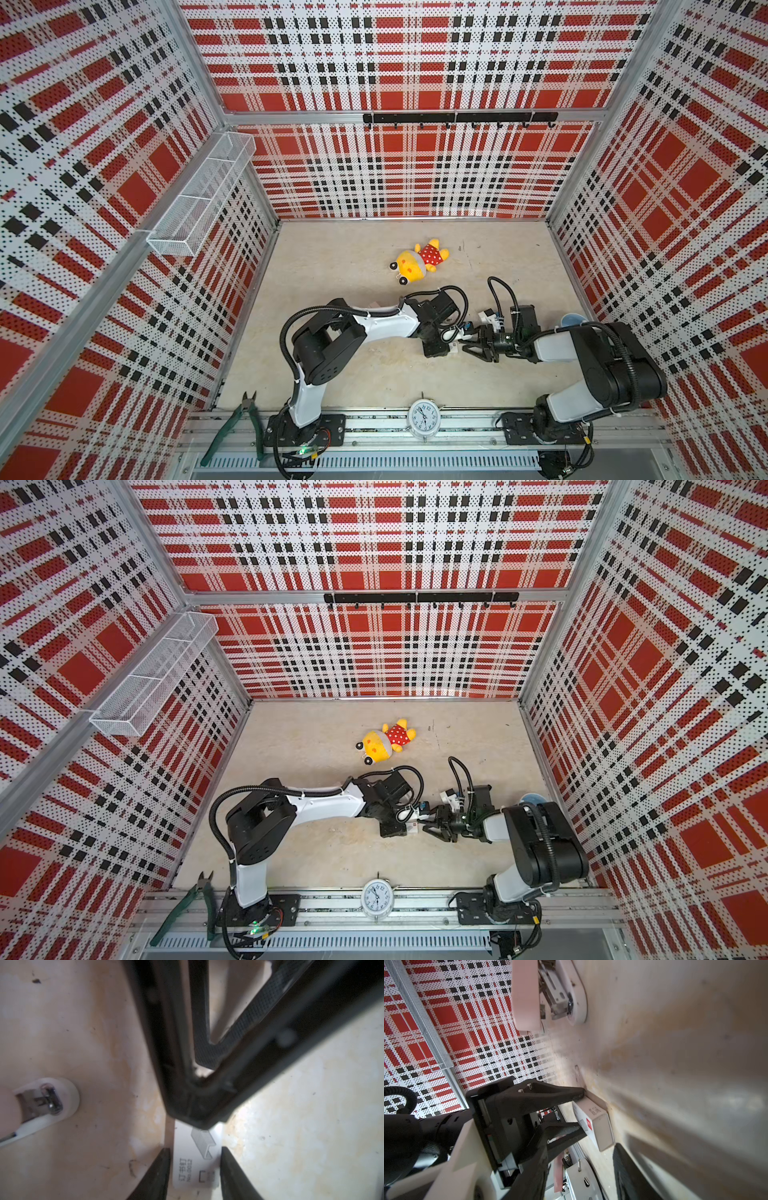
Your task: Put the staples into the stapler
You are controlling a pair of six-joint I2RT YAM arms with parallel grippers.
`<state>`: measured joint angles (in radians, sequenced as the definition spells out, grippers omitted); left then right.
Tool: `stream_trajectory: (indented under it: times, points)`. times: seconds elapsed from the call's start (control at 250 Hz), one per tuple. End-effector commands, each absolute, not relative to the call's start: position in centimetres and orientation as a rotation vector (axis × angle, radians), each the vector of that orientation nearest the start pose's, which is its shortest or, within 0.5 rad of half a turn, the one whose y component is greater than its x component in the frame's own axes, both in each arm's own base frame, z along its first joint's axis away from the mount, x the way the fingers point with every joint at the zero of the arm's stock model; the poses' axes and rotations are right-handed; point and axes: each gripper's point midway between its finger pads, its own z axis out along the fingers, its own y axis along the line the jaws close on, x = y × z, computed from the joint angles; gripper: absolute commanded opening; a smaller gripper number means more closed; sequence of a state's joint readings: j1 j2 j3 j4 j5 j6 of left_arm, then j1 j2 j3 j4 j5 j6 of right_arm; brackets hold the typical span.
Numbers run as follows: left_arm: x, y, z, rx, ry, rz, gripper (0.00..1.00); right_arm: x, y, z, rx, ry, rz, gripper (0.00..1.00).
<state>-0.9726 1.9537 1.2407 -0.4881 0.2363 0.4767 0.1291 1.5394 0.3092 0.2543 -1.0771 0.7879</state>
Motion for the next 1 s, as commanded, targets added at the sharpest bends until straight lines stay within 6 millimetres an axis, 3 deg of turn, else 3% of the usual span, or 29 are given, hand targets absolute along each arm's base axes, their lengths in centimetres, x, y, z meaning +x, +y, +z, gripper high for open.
stream_trajectory:
  times: [0.0,0.996]
  points:
    - [19.8,-37.3,1.3,1.947,2.060,-0.462,0.43,22.7,18.4,4.7,0.300,2.530,1.735,0.51]
    - [19.5,-37.5,1.1,1.954,2.049,-0.473,0.40,22.5,20.0,3.8,0.264,2.561,1.762,0.50]
